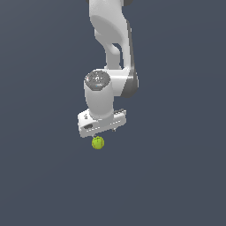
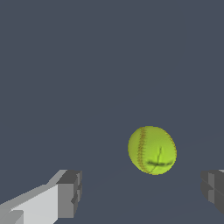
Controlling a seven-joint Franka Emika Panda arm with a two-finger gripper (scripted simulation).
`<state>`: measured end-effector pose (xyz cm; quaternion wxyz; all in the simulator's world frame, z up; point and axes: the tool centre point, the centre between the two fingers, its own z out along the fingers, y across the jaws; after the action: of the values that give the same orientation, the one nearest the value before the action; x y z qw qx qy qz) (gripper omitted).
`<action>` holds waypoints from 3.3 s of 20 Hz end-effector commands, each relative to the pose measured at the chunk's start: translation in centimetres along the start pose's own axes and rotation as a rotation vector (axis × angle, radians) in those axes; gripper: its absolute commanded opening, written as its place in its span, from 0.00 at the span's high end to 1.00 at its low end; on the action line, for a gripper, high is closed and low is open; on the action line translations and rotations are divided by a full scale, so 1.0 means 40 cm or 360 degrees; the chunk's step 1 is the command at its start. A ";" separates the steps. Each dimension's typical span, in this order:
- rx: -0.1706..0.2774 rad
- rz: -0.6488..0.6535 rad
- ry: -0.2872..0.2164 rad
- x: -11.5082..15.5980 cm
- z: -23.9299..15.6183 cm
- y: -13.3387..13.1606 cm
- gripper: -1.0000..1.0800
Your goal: Pick up the object and move it to a goal position.
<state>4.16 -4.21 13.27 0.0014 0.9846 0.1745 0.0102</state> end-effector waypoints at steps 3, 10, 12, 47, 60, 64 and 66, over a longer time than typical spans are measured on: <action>0.0004 -0.0104 -0.0015 -0.006 0.048 0.046 0.04; 0.0011 -0.0196 -0.0028 -0.015 0.094 0.086 0.04; 0.0011 -0.0209 -0.0030 -0.016 0.100 0.092 0.04; 0.0012 -0.0215 -0.0031 -0.022 0.228 0.093 1.00; 0.0012 -0.0215 -0.0031 -0.077 0.181 0.038 1.00; 0.0012 -0.0215 -0.0031 -0.115 0.150 0.001 1.00; 0.0012 -0.0215 -0.0031 -0.137 0.132 -0.021 1.00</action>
<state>-0.36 -5.68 7.26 -0.0004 0.9707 0.2404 -0.0014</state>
